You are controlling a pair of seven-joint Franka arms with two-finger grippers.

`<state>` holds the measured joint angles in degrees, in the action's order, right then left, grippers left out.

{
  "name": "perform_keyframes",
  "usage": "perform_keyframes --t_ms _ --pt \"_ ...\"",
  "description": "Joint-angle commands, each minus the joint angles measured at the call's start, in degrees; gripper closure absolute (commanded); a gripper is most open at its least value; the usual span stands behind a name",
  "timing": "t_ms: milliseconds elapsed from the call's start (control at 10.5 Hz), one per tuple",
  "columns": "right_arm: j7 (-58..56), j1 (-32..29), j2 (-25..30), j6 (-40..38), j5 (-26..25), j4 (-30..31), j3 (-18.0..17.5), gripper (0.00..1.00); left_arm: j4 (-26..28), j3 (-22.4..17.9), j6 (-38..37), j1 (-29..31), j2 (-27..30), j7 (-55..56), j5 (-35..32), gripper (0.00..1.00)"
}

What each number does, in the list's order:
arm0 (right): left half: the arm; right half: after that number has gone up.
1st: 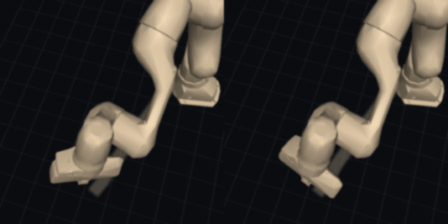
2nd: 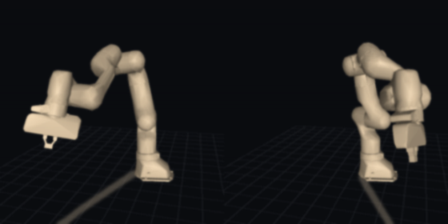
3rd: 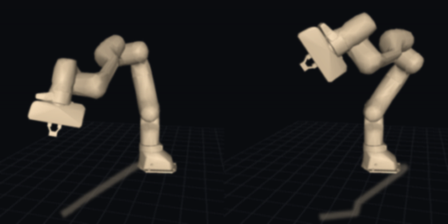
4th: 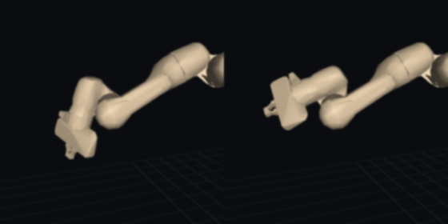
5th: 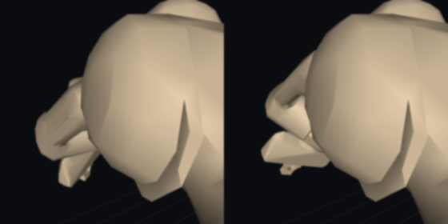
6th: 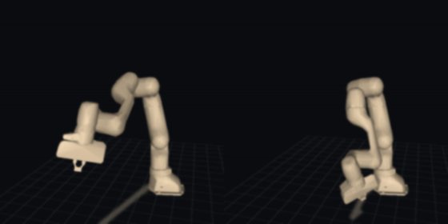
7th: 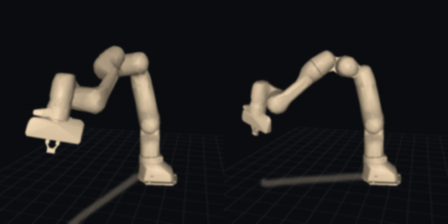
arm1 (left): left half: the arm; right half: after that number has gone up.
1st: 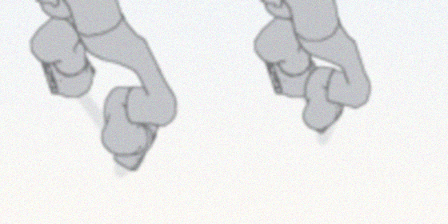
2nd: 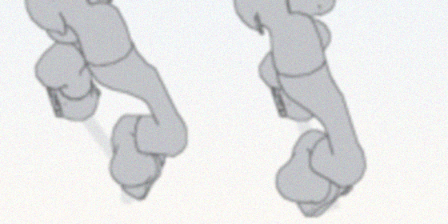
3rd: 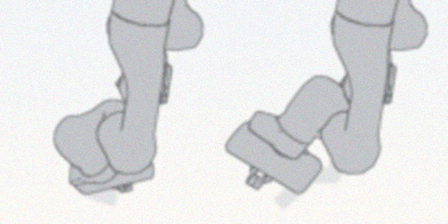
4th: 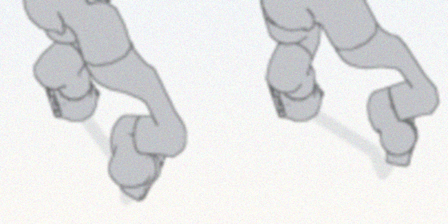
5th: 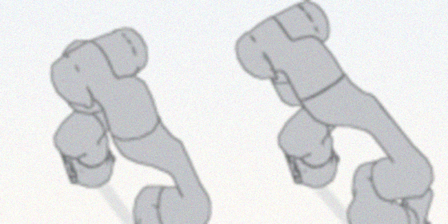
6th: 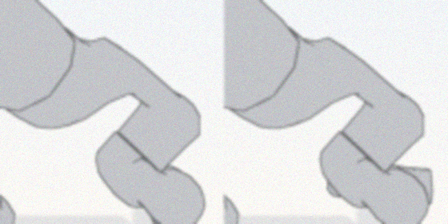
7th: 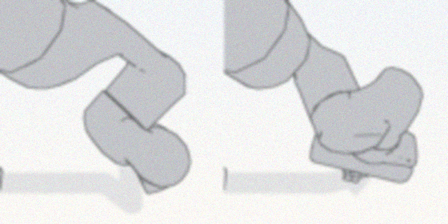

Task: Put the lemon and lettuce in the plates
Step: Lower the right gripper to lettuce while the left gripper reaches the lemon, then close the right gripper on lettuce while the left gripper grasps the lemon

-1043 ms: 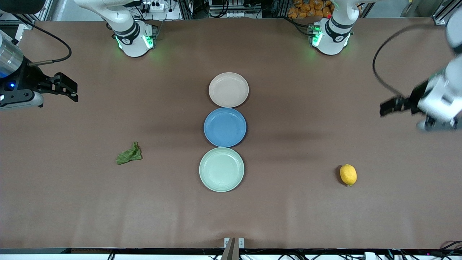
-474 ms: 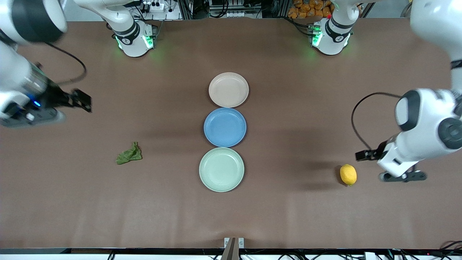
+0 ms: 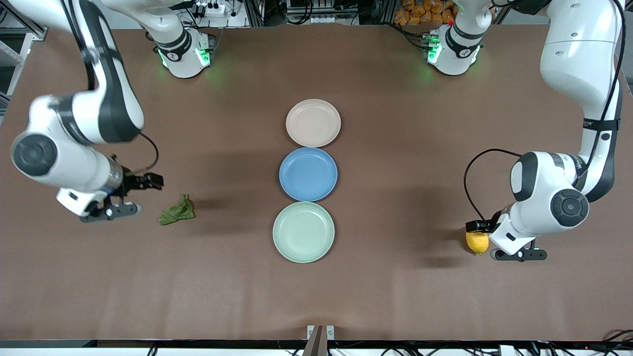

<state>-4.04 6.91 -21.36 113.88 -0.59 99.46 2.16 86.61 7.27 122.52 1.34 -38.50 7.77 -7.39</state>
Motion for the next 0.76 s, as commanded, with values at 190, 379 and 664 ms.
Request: perform_keyframes --t_ms 190,379,664 --pt "0.2 -0.6 -6.8 9.3 1.6 2.8 -0.5 0.0 -1.0 0.1 6.8 -0.1 -4.9 -1.2 -3.3 0.0" --pt "0.2 0.1 -9.0 9.4 1.6 2.8 -0.6 0.0 -1.0 0.1 8.0 0.0 -6.1 -1.2 -3.3 0.0" --pt "-0.3 0.3 -12.2 12.4 1.6 2.7 -0.7 0.0 -1.0 0.0 10.2 0.3 -7.5 -1.2 -3.4 0.07"
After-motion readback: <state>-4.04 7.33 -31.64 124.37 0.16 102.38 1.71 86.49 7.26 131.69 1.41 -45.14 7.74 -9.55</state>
